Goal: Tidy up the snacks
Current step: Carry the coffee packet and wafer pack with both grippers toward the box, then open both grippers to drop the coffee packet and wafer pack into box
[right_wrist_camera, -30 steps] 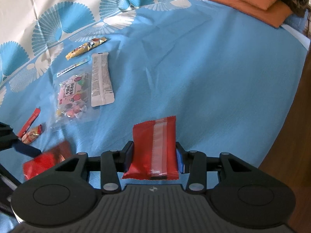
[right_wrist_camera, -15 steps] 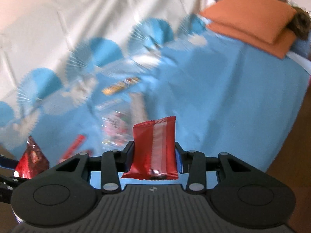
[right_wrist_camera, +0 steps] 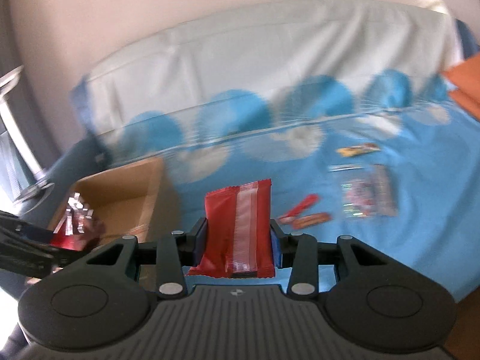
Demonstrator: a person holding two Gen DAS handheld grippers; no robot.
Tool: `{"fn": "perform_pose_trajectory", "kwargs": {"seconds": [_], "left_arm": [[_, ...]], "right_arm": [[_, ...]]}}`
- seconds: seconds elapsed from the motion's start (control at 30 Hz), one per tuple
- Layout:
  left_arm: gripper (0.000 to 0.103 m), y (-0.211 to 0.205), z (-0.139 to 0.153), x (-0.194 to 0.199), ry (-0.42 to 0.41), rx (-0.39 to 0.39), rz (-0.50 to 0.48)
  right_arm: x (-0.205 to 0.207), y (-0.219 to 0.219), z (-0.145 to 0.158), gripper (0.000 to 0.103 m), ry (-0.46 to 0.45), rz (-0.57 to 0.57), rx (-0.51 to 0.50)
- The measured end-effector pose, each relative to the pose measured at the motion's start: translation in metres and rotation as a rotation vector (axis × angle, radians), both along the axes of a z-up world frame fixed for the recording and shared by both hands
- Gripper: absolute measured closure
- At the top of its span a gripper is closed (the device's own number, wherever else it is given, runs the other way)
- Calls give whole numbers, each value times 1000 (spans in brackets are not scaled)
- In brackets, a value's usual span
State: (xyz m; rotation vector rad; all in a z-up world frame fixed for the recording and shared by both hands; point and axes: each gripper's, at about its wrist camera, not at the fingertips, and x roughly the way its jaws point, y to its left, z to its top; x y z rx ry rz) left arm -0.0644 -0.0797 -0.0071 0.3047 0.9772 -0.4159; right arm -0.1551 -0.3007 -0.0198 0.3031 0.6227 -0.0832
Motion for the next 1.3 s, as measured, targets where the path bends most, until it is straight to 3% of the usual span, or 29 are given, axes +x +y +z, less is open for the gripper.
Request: {"fn": "perform_pose_trajectory", "kwargs": {"seconds": [0.27,0.53,1.3], "left_arm": [[30,84,9,-34,-25,-66,145],[30,128,16,-35,-57,-127,199],[30,170,19,18,-102,-149,318]], "right_arm": [[-2,97,24,59,17,201,-44],[4,149,34,59,36,286,-110],[48,174,28,59,78,303,-172]]}}
